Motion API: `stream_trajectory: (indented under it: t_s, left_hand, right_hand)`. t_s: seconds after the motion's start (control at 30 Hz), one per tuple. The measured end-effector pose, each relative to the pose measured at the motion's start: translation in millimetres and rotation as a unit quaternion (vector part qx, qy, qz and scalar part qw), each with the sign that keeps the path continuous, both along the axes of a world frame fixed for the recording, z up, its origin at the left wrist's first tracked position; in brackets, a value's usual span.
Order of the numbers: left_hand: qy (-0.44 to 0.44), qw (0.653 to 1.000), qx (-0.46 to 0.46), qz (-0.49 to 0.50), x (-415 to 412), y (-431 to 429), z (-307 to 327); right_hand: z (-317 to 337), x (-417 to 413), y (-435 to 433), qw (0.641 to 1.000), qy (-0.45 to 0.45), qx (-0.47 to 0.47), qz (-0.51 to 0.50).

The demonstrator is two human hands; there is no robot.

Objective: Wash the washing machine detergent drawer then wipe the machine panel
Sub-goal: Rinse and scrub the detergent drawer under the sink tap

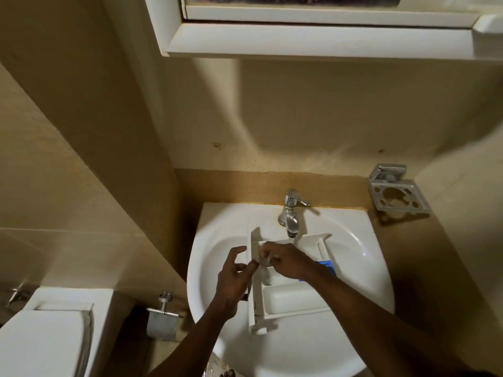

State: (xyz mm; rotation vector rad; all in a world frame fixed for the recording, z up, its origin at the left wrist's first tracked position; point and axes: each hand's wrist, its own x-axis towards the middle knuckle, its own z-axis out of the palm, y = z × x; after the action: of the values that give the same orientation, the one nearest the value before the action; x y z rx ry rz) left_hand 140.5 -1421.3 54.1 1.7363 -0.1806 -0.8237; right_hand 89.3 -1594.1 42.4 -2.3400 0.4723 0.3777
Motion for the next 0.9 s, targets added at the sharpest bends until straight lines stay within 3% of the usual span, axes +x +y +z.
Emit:
stream_trajectory:
  t_s: [0.1, 0.2, 0.3, 0.4, 0.5, 0.6, 0.7, 0.8, 0.9]
  left_hand:
    - [0.003, 1.000, -0.003, 0.003, 1, 0, 0]
    - [0.009, 1.000, -0.010, 0.005, 1, 0, -1]
    - [0.018, 1.000, -0.018, 0.009, 1, 0, -1]
    - [0.021, 1.000, -0.017, 0.008, 2, -1, -3]
    - [0.023, 1.000, -0.010, 0.010, 5, 0, -5]
    - [0.031, 0.999, -0.013, 0.011, 8, 3, -4]
    - [0.039, 0.999, -0.016, -0.003, 8, 2, 1]
    - [0.038, 0.999, -0.015, -0.013, 6, 1, 2]
    - [0.040, 0.999, -0.009, -0.004, 7, 1, 3]
  right_hand:
    - [0, -7, -34, 0.989, 0.112, -0.089, -0.031]
    - [0, -9, -54, 0.970, 0.166, -0.136, -0.118]
    - [-10, 1, -36, 0.973, 0.136, -0.161, -0.094]
    - [-10, 14, -1, 0.994, 0.075, -0.077, -0.016]
    - [-7, 16, 9, 1.000, -0.013, 0.004, -0.018]
    - [-5, 5, -14, 0.997, 0.031, -0.054, -0.035]
    - [0, -5, -38, 0.981, 0.093, -0.117, -0.120]
    - [-1, 2, -32, 0.969, 0.089, -0.151, -0.175]
    - [-4, 5, -10, 0.987, 0.070, -0.097, -0.105]
